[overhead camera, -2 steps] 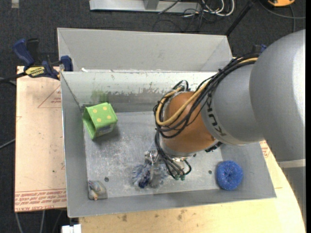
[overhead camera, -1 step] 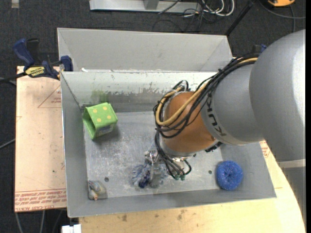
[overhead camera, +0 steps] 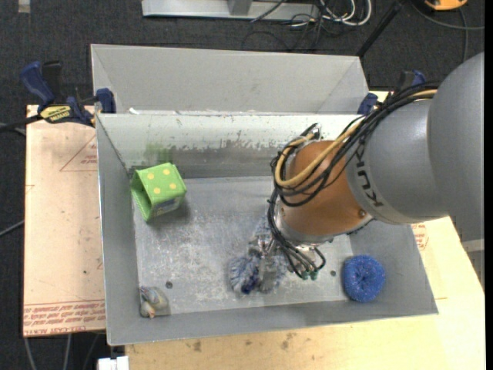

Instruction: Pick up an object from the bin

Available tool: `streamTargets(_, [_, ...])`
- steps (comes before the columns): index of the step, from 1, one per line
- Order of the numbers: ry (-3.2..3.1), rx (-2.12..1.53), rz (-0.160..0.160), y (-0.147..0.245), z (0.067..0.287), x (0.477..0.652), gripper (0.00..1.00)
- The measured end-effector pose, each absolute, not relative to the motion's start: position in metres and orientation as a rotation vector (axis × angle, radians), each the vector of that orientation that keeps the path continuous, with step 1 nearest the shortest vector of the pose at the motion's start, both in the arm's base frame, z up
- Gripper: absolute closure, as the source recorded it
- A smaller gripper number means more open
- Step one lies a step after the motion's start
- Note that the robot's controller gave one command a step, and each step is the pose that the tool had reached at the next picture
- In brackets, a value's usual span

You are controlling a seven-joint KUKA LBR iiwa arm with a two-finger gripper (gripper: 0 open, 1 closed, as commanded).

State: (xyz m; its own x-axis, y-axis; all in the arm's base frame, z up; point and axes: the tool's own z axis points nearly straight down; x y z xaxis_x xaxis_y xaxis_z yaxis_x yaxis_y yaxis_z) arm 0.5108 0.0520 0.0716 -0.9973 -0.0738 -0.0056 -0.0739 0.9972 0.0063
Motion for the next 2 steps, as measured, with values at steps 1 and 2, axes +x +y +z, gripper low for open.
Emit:
streamTargets(1, [3.140,-0.132,-0.001,0.024,0.071,0.539,1.00])
streamTargets(2, [3.136,-0.157,0.001,0.024,0.274,0.547,1.00])
